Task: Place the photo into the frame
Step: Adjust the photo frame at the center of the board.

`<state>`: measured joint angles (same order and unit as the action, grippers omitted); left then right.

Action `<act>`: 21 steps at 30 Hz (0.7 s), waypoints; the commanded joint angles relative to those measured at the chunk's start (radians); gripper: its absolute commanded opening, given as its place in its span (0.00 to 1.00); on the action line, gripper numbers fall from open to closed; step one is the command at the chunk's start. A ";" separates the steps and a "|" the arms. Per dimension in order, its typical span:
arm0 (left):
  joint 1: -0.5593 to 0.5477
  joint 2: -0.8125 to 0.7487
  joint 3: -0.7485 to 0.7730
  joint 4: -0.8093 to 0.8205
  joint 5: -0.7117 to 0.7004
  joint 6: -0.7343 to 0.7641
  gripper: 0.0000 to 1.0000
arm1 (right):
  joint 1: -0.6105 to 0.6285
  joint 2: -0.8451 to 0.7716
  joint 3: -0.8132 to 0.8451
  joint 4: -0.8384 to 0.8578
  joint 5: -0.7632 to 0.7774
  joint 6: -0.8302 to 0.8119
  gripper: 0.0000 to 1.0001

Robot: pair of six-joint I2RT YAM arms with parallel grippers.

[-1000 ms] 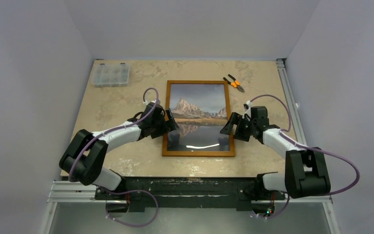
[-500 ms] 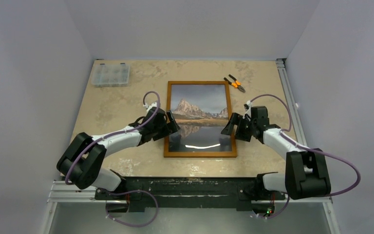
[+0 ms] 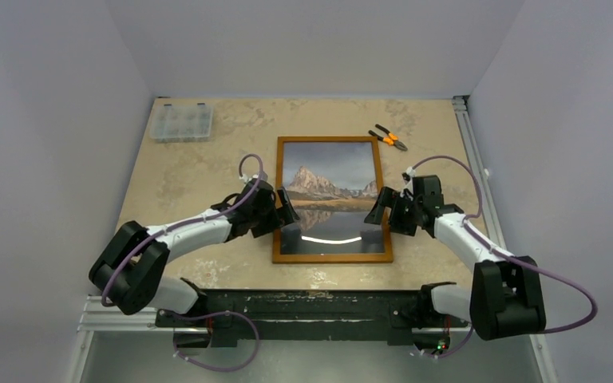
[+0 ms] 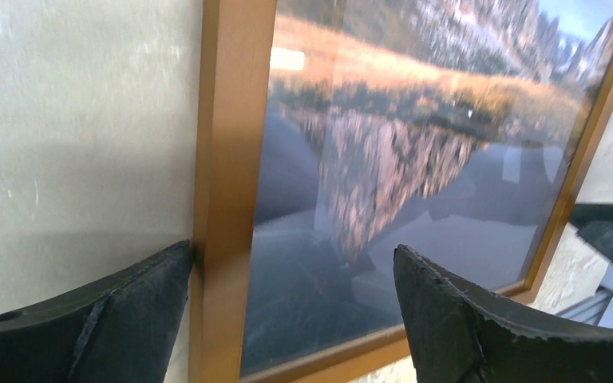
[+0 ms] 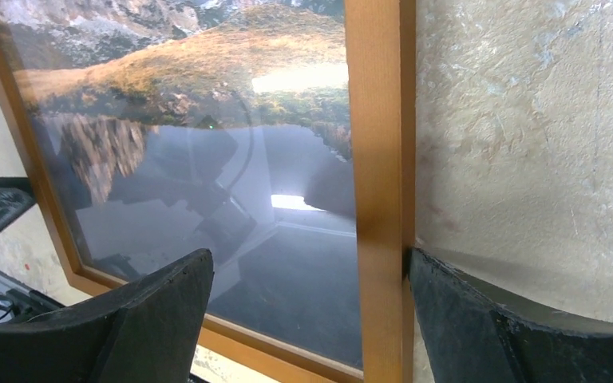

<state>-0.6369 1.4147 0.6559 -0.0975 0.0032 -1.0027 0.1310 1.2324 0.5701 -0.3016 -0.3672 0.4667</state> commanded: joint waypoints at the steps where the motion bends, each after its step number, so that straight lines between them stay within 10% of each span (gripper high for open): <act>1: -0.024 -0.068 0.010 -0.130 0.049 0.022 0.94 | 0.019 -0.071 0.061 -0.030 -0.036 0.006 0.91; 21: 0.235 -0.502 -0.062 -0.110 0.157 0.246 0.99 | 0.017 -0.200 0.108 -0.021 -0.016 0.036 0.94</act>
<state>-0.4404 1.0046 0.6155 -0.2180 0.1722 -0.8238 0.1459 1.0340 0.6254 -0.3485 -0.3801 0.4934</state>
